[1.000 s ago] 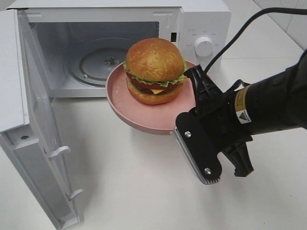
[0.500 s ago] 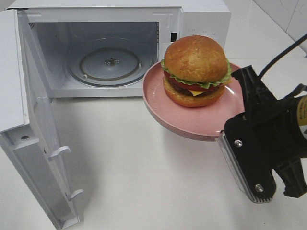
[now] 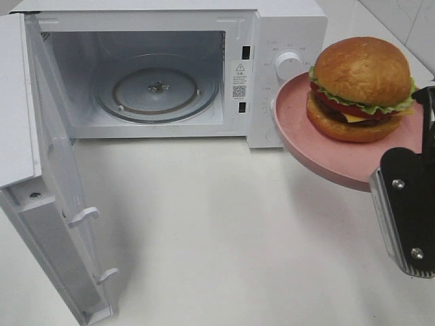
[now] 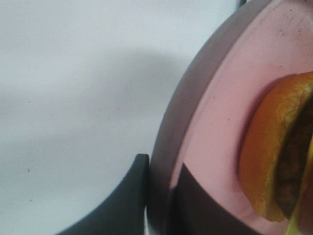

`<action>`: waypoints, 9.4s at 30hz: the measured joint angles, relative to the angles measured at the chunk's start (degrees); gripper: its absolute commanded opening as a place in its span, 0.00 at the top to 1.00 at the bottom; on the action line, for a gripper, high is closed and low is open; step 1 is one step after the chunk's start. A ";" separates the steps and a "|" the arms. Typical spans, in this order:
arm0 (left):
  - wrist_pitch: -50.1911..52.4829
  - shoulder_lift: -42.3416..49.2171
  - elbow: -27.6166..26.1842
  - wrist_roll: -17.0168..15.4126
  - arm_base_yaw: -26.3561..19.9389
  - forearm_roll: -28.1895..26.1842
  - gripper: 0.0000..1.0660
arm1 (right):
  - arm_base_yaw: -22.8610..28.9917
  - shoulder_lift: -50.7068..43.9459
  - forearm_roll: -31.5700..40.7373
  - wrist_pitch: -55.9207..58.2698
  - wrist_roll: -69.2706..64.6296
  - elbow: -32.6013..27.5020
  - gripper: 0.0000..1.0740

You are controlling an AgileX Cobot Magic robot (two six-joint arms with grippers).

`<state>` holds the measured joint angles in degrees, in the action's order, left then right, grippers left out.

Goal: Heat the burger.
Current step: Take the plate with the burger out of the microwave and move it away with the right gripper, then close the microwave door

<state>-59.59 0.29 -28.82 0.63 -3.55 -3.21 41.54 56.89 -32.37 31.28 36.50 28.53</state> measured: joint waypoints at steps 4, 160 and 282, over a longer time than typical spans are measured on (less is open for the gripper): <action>0.00 0.00 0.00 0.00 0.00 0.00 0.08 | 0.00 -1.15 -1.83 3.32 -4.98 -0.06 1.00; 0.00 0.00 0.00 0.00 0.00 0.00 0.08 | -8.65 -5.50 21.08 14.95 -52.37 3.67 0.27; 3.55 -4.81 -1.49 0.00 0.00 0.00 0.55 | -38.62 -57.12 28.42 26.59 -42.34 0.86 0.29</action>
<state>-56.04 -4.53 -30.31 0.63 -3.55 -3.21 2.92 -0.23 -3.95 57.87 -5.84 29.39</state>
